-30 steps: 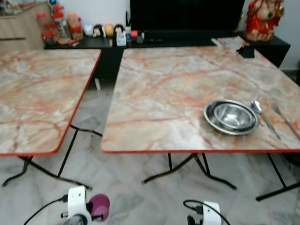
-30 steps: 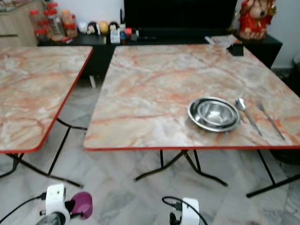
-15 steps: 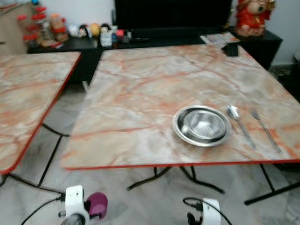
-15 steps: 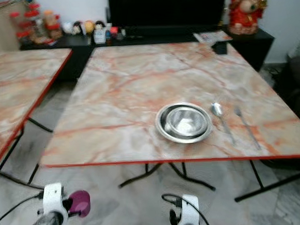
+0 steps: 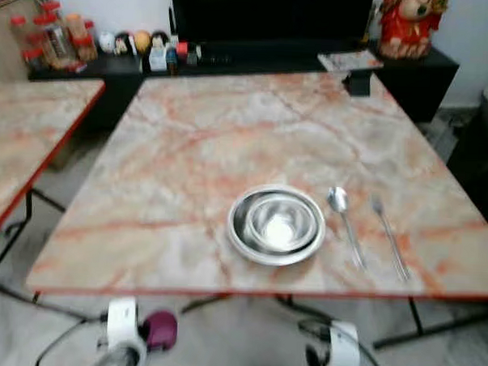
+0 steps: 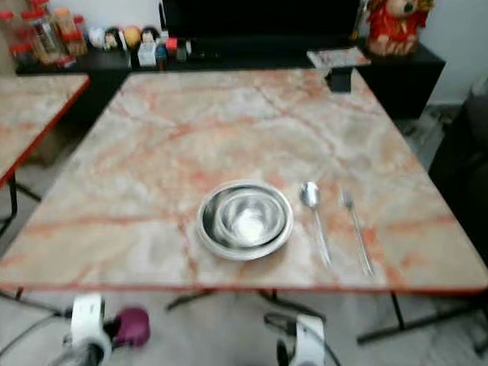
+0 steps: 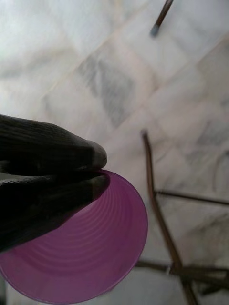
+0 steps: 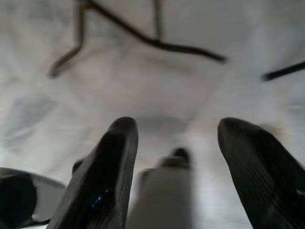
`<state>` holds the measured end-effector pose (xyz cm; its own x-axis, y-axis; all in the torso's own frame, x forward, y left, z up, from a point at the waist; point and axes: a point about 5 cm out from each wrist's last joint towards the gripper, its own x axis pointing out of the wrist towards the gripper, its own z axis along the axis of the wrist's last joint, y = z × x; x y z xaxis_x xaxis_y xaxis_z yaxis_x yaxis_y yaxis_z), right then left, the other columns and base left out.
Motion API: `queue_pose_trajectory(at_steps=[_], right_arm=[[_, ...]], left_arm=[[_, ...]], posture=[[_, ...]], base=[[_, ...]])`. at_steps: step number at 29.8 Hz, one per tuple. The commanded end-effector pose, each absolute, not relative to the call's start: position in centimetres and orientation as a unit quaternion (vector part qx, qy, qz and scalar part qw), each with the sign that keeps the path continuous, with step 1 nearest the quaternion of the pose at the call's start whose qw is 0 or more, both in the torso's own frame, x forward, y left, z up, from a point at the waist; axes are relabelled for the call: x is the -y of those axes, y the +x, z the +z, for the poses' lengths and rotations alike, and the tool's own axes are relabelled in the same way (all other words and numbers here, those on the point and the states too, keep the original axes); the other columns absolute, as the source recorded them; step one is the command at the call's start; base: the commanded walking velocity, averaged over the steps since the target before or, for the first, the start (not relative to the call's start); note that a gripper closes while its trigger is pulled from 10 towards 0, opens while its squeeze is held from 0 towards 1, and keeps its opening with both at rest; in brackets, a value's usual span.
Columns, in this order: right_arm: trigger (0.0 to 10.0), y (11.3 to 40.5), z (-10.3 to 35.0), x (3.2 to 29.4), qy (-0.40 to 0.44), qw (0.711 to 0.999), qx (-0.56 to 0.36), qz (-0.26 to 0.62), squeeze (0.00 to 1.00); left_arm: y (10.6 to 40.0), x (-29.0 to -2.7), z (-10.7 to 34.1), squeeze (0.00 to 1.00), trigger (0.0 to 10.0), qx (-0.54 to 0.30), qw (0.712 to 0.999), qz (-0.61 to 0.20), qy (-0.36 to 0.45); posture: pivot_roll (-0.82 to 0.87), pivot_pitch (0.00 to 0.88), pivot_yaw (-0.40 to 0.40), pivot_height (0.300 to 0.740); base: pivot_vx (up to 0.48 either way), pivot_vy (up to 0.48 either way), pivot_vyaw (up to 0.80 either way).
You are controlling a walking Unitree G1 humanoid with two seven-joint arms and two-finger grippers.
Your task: Setting the table
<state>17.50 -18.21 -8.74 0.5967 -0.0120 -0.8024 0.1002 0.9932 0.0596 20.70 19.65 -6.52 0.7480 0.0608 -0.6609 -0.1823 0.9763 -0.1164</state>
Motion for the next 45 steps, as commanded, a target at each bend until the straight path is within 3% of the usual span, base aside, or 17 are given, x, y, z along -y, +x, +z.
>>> queue_pose_trajectory(at_steps=[1,11,14,17,18,22,24,30,33,36,37,39,40,43,45], right_arm=[[10.0,17.8,-8.6,17.7,0.055,0.893,-0.445,-0.029,0.0],[10.0,17.6,-8.7,17.9,0.051,0.891,-0.45,-0.027,0.0],[10.0,17.7,-8.7,18.0,0.049,0.892,-0.45,-0.024,0.0],[10.0,17.8,-8.6,18.1,0.046,0.892,-0.449,-0.022,0.0],[10.0,17.9,-8.6,18.1,0.043,0.892,-0.45,-0.018,0.0],[10.0,17.9,-8.6,18.1,0.041,0.892,-0.451,-0.015,0.0],[10.0,18.0,-8.5,17.9,0.04,0.892,-0.451,-0.01,0.0],[10.0,18.4,-8.4,17.9,0.04,0.893,-0.447,-0.009,0.0],[10.0,18.5,-8.3,17.9,0.039,0.894,-0.447,-0.007,0.0],[10.0,18.5,-8.3,17.9,0.039,0.894,-0.447,-0.007,0.0],[10.0,18.5,-8.3,17.9,0.037,0.893,-0.448,-0.005,0.0],[10.0,18.5,-8.4,17.9,0.036,0.893,-0.448,-0.004,0.0],[10.0,18.5,-8.4,17.9,0.036,0.893,-0.449,-0.004,0.0],[10.0,18.6,-8.3,17.8,0.039,0.894,-0.446,-0.005,0.0],[10.0,18.6,-8.3,17.8,0.042,0.894,-0.445,-0.007,0.0]], left_arm=[[19.9,-21.0,-6.8,0.0,10.0,-0.359,0.926,0.087,-0.08],[17.9,-22.5,-7.5,0.0,10.0,-0.377,0.912,0.141,-0.075],[17.6,-26.2,-6.2,0.0,10.0,-0.319,0.909,0.262,-0.056],[17.6,-28.6,-4.8,0.0,10.0,-0.275,0.902,0.332,-0.026],[17.4,-31.4,-3.1,0.0,10.0,-0.236,0.88,0.412,0.013],[17.2,-33.6,-1.5,0.0,10.0,-0.196,0.857,0.476,0.035],[17.4,-36.0,1.2,0.0,10.0,-0.141,0.827,0.538,0.086],[19.0,-38.2,7.4,0.0,10.0,-0.007,0.795,0.585,0.161],[20.7,-38.6,13.9,0.0,10.0,0.117,0.772,0.582,0.228],[21.6,-38.2,16.4,0.0,10.0,0.165,0.773,0.566,0.234],[24.0,-36.9,18.9,0.0,10.0,0.213,0.817,0.494,0.209],[26.2,-35.3,20.9,0.0,10.0,0.239,0.85,0.427,0.192],[28.2,-33.9,21.4,0.0,10.0,0.231,0.896,0.366,0.102],[30.7,-31.4,22.4,0.0,10.0,0.209,0.933,0.293,0.005],[31.3,-30.8,22.6,0.0,10.0,0.2,0.94,0.276,-0.001]], posture=[[-0.03,0.0,0.045,0.709],[-0.02,0.0,0.034,0.709],[-0.01,0.0,0.02,0.709],[0.01,0.0,0.014,0.709],[0.02,0.0,0.007,0.709],[0.03,0.0,0.002,0.709],[0.03,0.0,0.001,0.709],[0.03,0.0,-0.003,0.709],[0.03,0.0,-0.009,0.709],[0.04,0.0,-0.013,0.709],[0.04,0.0,-0.015,0.709],[0.04,0.0,-0.014,0.709],[0.04,0.0,-0.012,0.709],[0.02,0.0,-0.002,0.709],[0.02,0.0,-0.002,0.709]], base=[[0.0,0.0,0.0],[0.0,0.0,0.0],[0.0,0.0,0.0],[0.0,0.0,0.0],[0.0,0.0,0.0],[0.0,0.0,0.0],[0.0,0.0,0.0],[0.0,0.0,0.0],[0.0,0.0,0.0],[0.0,0.0,0.0],[0.0,0.0,0.0],[0.0,0.0,0.0],[0.0,0.0,0.0],[0.0,0.0,0.0],[0.0,0.0,0.0]])
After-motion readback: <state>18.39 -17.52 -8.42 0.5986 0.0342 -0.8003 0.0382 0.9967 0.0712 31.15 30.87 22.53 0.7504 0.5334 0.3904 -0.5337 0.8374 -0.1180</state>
